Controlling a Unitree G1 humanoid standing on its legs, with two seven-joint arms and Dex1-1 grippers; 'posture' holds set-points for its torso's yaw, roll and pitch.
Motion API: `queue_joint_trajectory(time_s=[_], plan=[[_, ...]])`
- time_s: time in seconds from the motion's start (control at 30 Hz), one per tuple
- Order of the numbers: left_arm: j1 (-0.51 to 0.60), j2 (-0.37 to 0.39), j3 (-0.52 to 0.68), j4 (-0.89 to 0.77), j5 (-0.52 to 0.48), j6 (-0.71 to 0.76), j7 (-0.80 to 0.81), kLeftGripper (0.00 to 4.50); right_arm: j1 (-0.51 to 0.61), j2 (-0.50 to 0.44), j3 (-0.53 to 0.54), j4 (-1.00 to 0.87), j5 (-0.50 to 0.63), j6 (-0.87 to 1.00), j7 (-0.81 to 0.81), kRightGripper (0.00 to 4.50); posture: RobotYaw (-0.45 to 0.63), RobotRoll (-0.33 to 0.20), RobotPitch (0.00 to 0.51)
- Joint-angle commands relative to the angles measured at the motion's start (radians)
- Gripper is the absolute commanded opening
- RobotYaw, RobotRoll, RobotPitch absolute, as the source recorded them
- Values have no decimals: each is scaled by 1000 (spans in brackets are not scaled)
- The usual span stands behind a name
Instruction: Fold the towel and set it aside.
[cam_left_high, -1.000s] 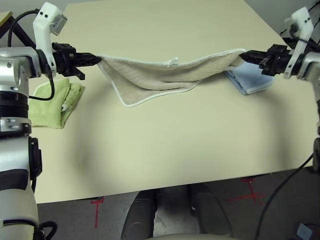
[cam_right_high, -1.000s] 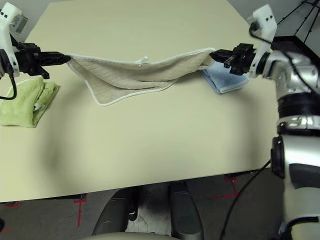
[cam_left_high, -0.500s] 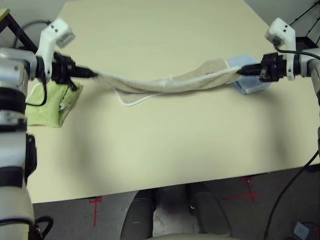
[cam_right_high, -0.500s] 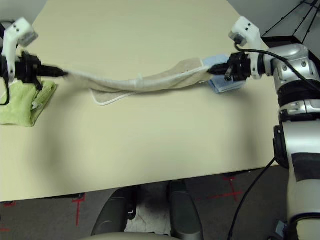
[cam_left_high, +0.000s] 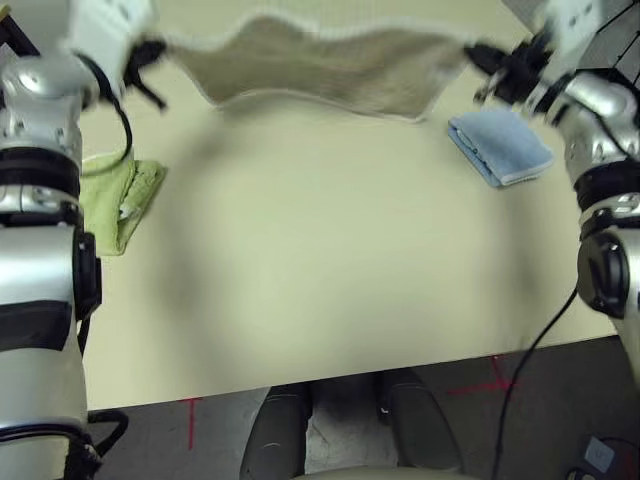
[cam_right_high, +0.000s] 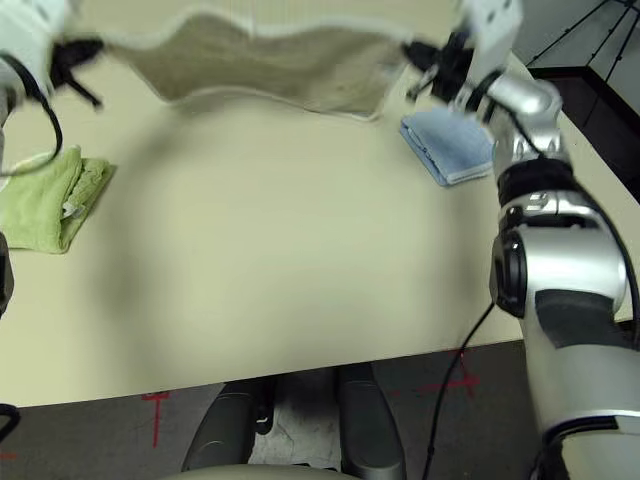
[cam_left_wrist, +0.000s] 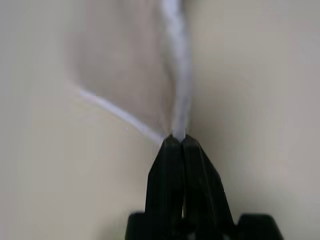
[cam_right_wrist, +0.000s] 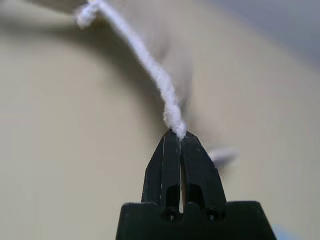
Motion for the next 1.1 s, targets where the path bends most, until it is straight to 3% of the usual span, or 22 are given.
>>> queue_joint_trajectory(time_s=[0.03, 0.33, 0.67, 0.77, 0.97, 1.1], plan=[[27, 75, -10, -160, -21, 106, -231, 23, 93, -74, 80, -103, -43, -22, 186, 0, -6, 0, 211], [113, 159, -62, -365, -42, 214, -453, 23, 145, -166, 121, -163, -78, -2, 318, 0, -15, 0, 213], [224, 439, -303, -717, -470, 454, -458, 23, 106, -190, 140, -100, -123, -61, 329, 0, -19, 0, 211], [249, 499, -341, -788, -550, 500, -458, 23, 95, -184, 147, -87, -130, -94, 346, 0, -19, 0, 211], [262, 571, -395, -822, -594, 528, -458, 23, 105, -194, 180, -147, -30, -64, 473, 0, -15, 0, 211], [250, 560, -412, -745, -537, 473, -458, 23, 127, -244, 268, -221, 50, -13, 475, 0, -17, 0, 211]])
